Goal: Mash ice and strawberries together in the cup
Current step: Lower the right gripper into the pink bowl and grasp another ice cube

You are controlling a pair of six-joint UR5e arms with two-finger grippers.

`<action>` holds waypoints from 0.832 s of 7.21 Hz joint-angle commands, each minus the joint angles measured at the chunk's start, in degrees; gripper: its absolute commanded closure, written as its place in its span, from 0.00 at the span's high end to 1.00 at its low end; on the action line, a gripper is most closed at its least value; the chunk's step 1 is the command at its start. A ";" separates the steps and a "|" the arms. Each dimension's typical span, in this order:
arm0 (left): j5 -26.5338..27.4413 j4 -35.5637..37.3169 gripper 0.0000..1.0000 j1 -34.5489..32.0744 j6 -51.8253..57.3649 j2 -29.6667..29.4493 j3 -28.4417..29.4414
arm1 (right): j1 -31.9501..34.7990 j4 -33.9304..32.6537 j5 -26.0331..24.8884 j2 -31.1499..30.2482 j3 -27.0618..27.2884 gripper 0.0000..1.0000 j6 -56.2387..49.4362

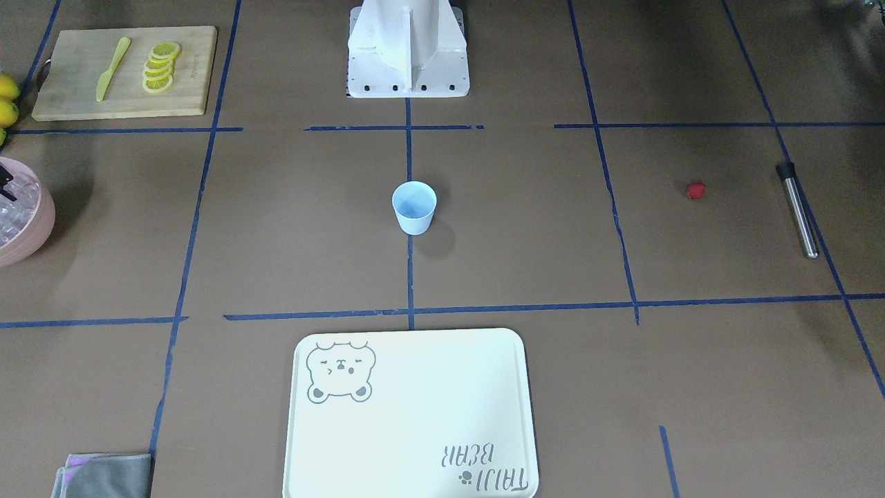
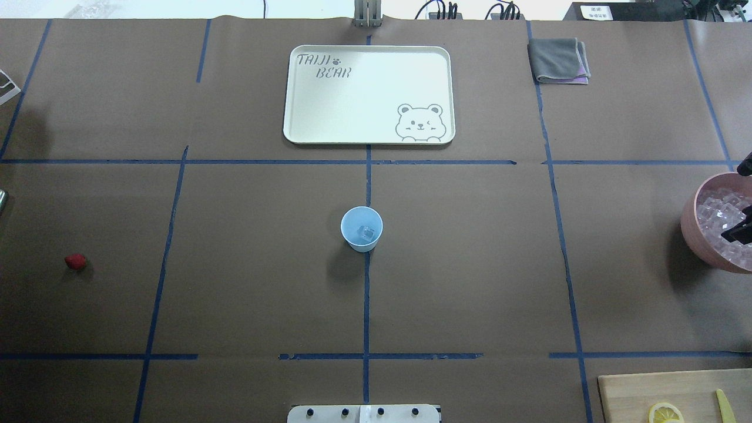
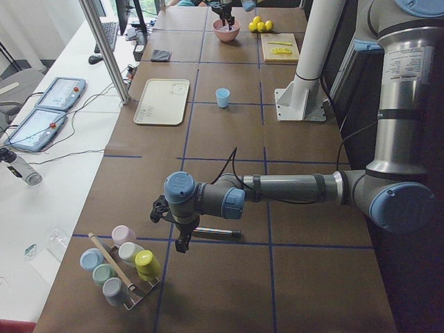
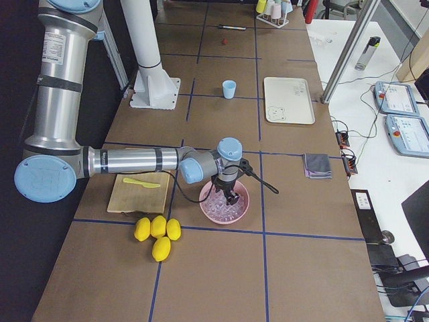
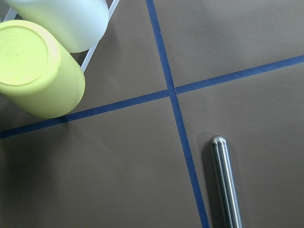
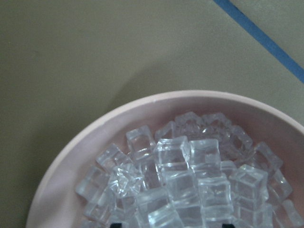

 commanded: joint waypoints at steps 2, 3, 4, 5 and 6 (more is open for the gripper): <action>0.00 -0.07 1.00 0.09 0.00 0.00 -0.02 | 0.09 -0.12 0.28 -0.09 0.89 0.04 0.00; 0.00 0.02 1.00 0.52 0.00 0.00 -0.02 | 0.26 -0.21 0.46 -0.26 1.41 0.04 -0.09; 0.00 0.02 1.00 0.53 0.00 0.00 -0.02 | 0.53 -0.91 0.98 -0.44 3.33 0.04 0.00; 0.00 0.02 1.00 0.53 0.00 0.00 -0.02 | 2.79 -5.61 2.99 0.60 5.44 0.04 0.00; 0.00 0.02 1.00 0.53 0.00 0.00 -0.02 | 4.38 -13.05 4.31 1.57 10.07 0.03 3.48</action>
